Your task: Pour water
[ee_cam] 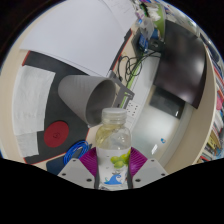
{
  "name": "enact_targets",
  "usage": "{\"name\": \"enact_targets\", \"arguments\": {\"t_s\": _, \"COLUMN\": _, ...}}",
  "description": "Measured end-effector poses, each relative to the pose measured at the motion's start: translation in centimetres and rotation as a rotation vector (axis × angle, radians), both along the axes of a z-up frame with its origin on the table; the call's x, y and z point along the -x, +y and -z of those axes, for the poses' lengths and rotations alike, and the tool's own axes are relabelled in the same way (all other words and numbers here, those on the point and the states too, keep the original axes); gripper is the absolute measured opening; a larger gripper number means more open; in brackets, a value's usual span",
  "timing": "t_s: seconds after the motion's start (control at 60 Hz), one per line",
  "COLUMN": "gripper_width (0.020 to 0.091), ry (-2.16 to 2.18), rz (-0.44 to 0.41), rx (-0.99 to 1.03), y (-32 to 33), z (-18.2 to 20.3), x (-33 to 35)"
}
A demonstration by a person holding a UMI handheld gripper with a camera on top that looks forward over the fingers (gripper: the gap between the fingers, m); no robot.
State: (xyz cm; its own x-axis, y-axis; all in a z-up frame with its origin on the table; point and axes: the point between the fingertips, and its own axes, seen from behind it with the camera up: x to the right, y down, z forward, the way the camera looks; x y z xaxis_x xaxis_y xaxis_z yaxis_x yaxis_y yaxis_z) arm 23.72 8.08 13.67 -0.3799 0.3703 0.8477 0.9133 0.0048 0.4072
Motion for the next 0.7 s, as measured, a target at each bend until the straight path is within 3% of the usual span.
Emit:
{"name": "enact_targets", "arguments": {"t_s": 0.1, "gripper_width": 0.0378, "ry": -0.057, "rz": -0.016, "rx": -0.001, "y": 0.1, "z": 0.1, "x": 0.3}}
{"name": "enact_targets", "arguments": {"t_s": 0.25, "gripper_width": 0.0379, "ry": 0.079, "rz": 0.038, "rx": 0.003, "y": -1.0, "z": -0.5, "x": 0.8}}
{"name": "enact_targets", "arguments": {"t_s": 0.45, "gripper_width": 0.0379, "ry": 0.744, "rz": 0.279, "rx": -0.068, "y": -3.2, "z": -5.0, "x": 1.7}}
{"name": "enact_targets", "arguments": {"t_s": 0.7, "gripper_width": 0.0389, "ry": 1.496, "rz": 0.446, "rx": -0.156, "y": -3.9, "z": -6.6, "x": -0.9}}
